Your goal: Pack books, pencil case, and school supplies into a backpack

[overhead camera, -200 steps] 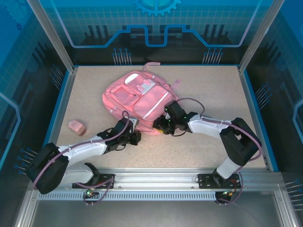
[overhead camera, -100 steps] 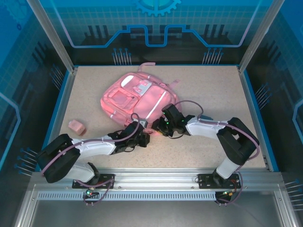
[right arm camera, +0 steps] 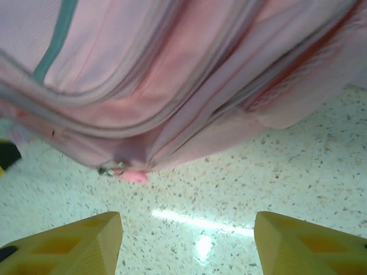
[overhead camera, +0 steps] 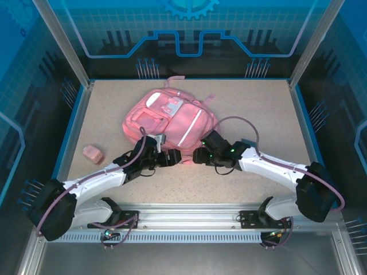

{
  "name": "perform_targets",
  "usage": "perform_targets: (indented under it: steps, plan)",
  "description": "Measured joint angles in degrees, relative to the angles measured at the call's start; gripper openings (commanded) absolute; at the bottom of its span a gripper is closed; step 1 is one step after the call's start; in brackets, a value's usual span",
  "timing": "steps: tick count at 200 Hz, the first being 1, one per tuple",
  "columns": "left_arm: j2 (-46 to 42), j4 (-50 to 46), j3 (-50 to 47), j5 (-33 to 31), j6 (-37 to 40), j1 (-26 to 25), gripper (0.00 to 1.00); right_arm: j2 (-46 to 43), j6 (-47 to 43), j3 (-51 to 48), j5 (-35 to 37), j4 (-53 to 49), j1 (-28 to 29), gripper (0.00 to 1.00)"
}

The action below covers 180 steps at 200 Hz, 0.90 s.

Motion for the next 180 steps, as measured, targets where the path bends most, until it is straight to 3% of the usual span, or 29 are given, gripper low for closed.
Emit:
perform_targets:
  steps: [42,134,180]
  plan:
    - [-1.07,-5.66,0.68,-0.48,-3.89,3.56,0.74,9.46,-6.21,6.93,3.37,-1.14,7.56,0.59]
    - [3.02,-5.84,0.74,-0.59,-11.52,4.61,0.66,19.12,-13.77,7.80,-0.35,4.57,7.19,0.64]
    - [5.20,-3.72,0.74,0.26,-12.92,4.66,0.58,20.33,-17.25,8.20,-0.15,5.49,7.15,0.47]
